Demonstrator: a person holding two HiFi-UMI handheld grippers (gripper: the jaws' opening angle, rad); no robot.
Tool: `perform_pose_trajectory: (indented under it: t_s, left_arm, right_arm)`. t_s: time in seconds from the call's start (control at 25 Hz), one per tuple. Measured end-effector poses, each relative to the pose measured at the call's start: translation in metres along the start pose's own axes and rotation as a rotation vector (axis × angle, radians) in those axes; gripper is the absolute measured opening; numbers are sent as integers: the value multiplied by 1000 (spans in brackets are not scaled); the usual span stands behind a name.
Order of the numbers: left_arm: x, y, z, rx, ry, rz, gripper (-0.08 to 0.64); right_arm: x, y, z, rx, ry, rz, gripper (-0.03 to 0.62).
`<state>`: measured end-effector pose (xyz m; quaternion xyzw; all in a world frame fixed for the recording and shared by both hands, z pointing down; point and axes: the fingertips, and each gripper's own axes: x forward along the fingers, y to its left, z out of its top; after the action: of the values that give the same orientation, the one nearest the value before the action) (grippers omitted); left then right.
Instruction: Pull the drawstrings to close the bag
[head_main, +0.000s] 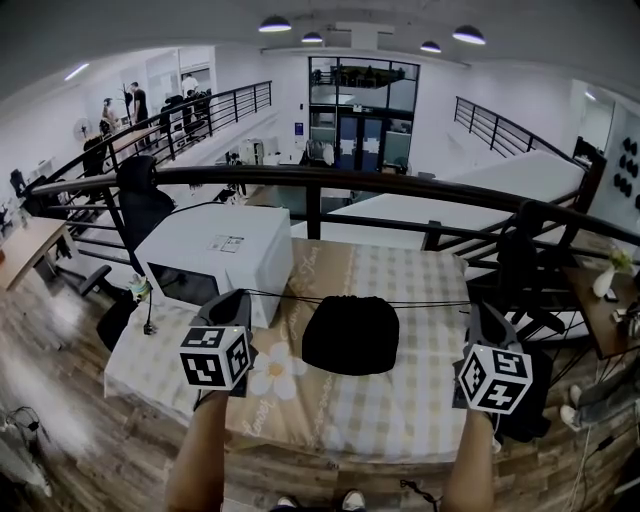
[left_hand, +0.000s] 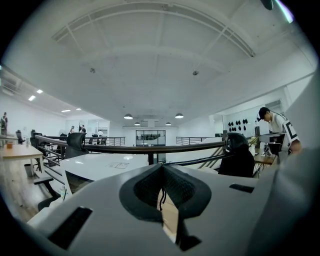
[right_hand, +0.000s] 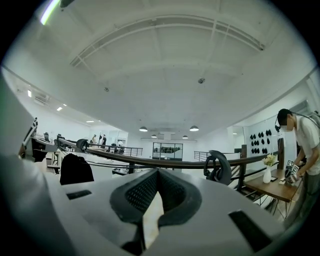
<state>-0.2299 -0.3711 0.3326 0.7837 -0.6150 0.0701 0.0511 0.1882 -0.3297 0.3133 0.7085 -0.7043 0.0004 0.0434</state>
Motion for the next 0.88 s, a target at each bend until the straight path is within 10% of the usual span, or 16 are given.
perform_pose_trajectory:
  t_s: [0.88]
  left_arm:
    - [2,0,2,41,3,5,26]
  right_arm:
    - [0,0,1,-40,3,-1,18]
